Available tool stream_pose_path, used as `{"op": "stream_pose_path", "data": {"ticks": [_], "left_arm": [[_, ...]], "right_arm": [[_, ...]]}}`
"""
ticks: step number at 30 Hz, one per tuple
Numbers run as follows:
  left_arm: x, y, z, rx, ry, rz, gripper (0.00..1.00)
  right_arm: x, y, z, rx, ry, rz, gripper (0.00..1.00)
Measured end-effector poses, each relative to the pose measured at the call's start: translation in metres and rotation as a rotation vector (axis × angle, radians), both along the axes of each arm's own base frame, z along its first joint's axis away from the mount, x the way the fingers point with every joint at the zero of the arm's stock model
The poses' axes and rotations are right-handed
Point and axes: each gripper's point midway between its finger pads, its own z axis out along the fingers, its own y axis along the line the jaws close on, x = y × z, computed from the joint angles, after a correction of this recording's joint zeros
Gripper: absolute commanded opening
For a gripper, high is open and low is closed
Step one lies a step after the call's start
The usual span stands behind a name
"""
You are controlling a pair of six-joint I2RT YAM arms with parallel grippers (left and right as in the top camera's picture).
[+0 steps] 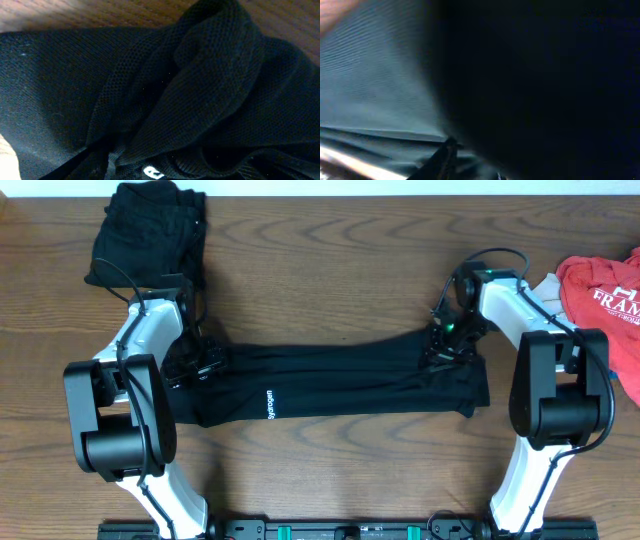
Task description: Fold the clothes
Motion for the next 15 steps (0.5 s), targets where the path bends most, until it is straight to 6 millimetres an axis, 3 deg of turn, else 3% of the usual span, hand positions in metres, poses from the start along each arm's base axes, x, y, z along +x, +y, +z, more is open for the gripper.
{"op": "stream_pose_path", "data": {"ticks": [7,11,15], "left_arm": [[-0.003,0.007,0.011,0.033,0.007,0.001,0.73],[0.0,0.018,0.035,0.073,-0.054,0.013,0.73],[0.002,0.022,0.067,0.102,-0.134,0.016,0.73]], "right_arm": [[-0.008,-0.053,0.011,-0.247,0.063,0.027,0.37],[0.002,-0.082,0.033,-0.381,0.06,0.043,0.39],[0.017,-0.09,0.058,-0.427,0.021,0.042,0.43]]}}
